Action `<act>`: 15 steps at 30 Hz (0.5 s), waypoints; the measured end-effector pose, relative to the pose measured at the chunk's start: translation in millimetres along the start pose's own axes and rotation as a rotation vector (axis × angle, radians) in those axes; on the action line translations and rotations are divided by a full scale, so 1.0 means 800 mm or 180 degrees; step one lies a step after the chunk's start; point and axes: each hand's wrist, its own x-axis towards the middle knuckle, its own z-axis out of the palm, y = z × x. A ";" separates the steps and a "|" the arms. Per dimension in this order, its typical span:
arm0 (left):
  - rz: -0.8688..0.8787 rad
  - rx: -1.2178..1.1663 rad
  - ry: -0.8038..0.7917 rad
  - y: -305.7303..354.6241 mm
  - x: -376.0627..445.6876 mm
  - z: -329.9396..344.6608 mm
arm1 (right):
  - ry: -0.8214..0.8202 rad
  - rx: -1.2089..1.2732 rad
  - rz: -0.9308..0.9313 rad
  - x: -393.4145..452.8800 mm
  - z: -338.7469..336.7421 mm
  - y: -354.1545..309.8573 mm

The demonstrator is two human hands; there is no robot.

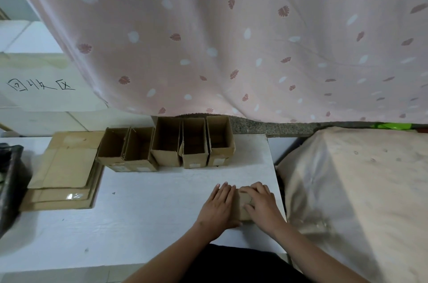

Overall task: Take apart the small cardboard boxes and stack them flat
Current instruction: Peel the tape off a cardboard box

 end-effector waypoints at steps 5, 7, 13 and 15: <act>0.0000 -0.0023 0.0127 -0.003 0.001 0.009 | 0.0341 0.0494 -0.0087 -0.005 0.004 0.005; -0.0004 -0.0049 0.0147 -0.004 0.002 0.011 | 0.0334 0.0481 -0.0213 -0.008 0.006 0.009; -0.0045 -0.0069 0.0172 -0.004 0.004 0.009 | 0.0413 0.0509 -0.0259 -0.011 0.008 0.010; -0.0085 -0.0098 0.0149 -0.003 0.004 0.008 | 0.0452 0.0540 -0.0277 -0.011 0.008 0.009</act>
